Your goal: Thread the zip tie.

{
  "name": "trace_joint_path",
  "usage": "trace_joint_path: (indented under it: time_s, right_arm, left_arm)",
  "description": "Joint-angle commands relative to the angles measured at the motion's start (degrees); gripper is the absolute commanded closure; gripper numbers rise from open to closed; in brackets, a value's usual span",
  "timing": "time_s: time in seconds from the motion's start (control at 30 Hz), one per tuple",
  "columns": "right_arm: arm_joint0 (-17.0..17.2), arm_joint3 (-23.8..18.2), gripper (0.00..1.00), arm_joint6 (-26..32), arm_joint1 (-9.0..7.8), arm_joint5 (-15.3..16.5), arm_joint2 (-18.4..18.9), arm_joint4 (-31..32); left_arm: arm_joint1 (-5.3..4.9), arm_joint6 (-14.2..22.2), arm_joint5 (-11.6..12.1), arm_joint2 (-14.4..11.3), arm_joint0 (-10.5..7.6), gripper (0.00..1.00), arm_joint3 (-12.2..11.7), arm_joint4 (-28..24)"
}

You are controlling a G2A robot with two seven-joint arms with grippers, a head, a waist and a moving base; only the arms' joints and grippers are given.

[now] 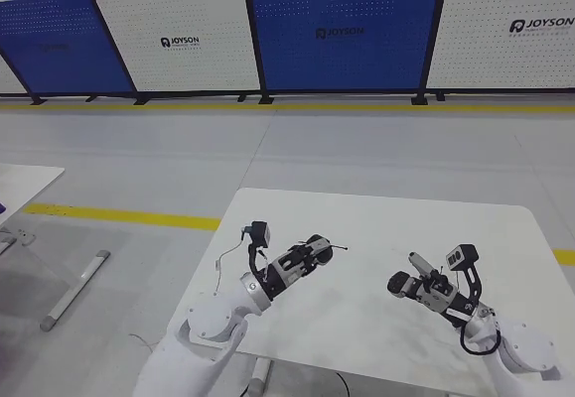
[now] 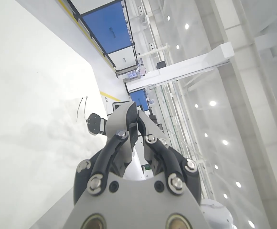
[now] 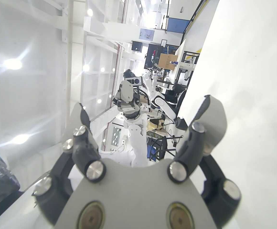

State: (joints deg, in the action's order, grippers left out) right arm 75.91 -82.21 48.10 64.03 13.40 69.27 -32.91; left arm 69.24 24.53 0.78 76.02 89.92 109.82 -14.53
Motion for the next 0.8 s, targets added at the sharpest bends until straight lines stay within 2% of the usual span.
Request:
trace_joint_path:
  time_s: [0.0,0.13,0.2,0.27,0.4,0.57,0.63,0.77]
  right_arm:
    - [0.0,0.0,0.0,0.0,0.0,0.0,0.0,0.0]
    - [0.0,0.0,0.0,0.0,0.0,0.0,0.0,0.0]
    - [0.0,0.0,0.0,0.0,0.0,0.0,0.0,0.0]
    - [0.0,0.0,0.0,0.0,0.0,0.0,0.0,0.0]
    - [0.0,0.0,0.0,0.0,0.0,0.0,0.0,0.0]
    - [0.0,0.0,0.0,0.0,0.0,0.0,0.0,0.0]
    - [0.0,0.0,0.0,0.0,0.0,0.0,0.0,0.0]
    - [0.0,0.0,0.0,0.0,0.0,0.0,0.0,0.0]
  left_arm:
    - [0.0,0.0,0.0,0.0,0.0,1.0,0.0,0.0]
    - [0.07,-0.6,-0.2,-0.6,0.15,1.0,-0.6,-0.2]
    - [0.17,-1.6,0.5,-1.4,0.0,1.0,-1.1,-0.2]
    - [0.23,-2.5,1.8,-1.4,-0.1,1.0,-0.2,-0.8]
    - [0.18,-4.3,5.1,0.2,0.06,1.0,5.5,-2.0]
    - [0.08,-4.9,7.3,2.4,0.56,1.0,13.2,-4.6]
    - [0.07,-5.0,8.4,3.1,1.32,1.0,14.9,-6.4]
    - [-0.01,-4.5,9.6,3.9,2.13,1.0,15.6,-7.5]
